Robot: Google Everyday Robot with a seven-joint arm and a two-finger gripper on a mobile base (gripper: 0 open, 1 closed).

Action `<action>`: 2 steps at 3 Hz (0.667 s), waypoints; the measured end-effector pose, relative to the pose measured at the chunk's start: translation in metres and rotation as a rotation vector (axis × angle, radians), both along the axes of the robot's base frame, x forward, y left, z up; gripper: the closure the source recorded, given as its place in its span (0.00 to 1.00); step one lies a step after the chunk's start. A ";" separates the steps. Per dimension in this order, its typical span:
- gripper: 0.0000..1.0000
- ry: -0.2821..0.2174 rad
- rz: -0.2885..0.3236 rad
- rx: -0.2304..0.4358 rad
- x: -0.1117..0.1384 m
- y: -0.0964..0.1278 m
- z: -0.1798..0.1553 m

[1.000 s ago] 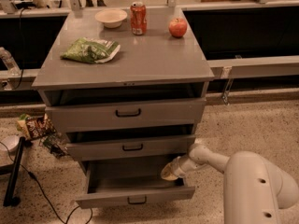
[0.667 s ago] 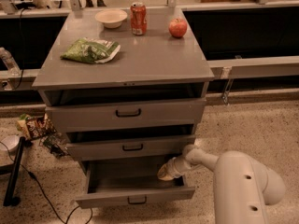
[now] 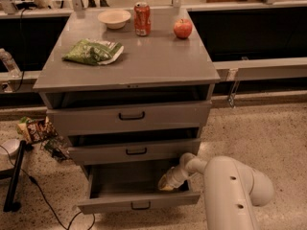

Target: Open bottom drawer

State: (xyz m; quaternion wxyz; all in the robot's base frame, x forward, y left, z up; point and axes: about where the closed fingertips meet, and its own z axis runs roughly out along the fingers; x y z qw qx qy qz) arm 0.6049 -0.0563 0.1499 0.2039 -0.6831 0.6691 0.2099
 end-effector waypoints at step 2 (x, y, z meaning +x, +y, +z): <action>1.00 0.105 0.006 -0.051 -0.036 -0.012 -0.016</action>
Offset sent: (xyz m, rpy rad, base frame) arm -0.1042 -0.0321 -0.0090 -0.1033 0.2531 0.0371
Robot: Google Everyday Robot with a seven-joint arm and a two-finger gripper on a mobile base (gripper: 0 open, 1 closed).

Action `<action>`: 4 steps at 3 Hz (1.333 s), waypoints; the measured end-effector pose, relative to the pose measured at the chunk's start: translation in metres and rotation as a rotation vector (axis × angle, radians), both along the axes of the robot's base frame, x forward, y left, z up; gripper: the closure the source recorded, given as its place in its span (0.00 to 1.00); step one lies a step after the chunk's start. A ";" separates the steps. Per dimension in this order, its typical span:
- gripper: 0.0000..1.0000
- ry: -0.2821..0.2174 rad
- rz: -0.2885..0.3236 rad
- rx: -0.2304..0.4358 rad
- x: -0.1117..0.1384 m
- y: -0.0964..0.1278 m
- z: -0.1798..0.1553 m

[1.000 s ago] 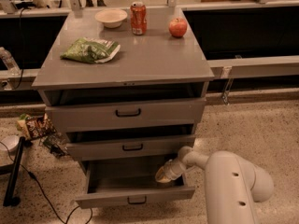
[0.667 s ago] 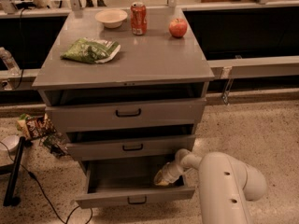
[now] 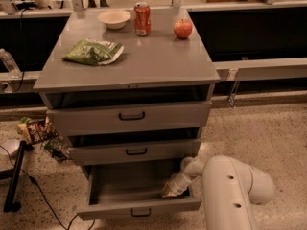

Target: Open bottom drawer

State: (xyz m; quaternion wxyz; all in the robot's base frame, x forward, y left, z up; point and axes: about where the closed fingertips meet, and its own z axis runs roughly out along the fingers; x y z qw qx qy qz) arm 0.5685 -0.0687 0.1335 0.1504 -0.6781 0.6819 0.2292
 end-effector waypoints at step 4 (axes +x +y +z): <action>1.00 0.090 -0.011 0.064 -0.032 0.003 0.044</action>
Offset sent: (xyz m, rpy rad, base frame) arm -0.1228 -0.0297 0.0171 -0.0624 0.3213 0.0663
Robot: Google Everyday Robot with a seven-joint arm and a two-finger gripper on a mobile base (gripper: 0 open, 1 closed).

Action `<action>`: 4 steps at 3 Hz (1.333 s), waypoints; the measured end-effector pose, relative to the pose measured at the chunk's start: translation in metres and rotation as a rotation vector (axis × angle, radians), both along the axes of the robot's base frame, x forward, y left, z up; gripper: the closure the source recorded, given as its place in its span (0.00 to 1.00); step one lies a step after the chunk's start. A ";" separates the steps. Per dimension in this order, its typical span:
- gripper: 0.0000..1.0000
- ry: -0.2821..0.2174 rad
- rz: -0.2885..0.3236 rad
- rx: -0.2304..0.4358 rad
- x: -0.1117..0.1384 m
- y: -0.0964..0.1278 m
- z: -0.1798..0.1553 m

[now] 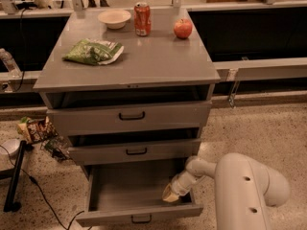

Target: Open bottom drawer

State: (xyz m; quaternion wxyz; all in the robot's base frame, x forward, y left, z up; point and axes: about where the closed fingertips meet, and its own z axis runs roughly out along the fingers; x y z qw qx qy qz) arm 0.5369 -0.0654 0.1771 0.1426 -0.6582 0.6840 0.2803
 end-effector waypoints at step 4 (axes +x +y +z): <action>0.76 -0.196 -0.238 0.212 0.003 -0.076 0.120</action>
Offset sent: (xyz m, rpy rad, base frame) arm 0.0302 -0.0723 0.1442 0.1915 -0.2845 -0.2369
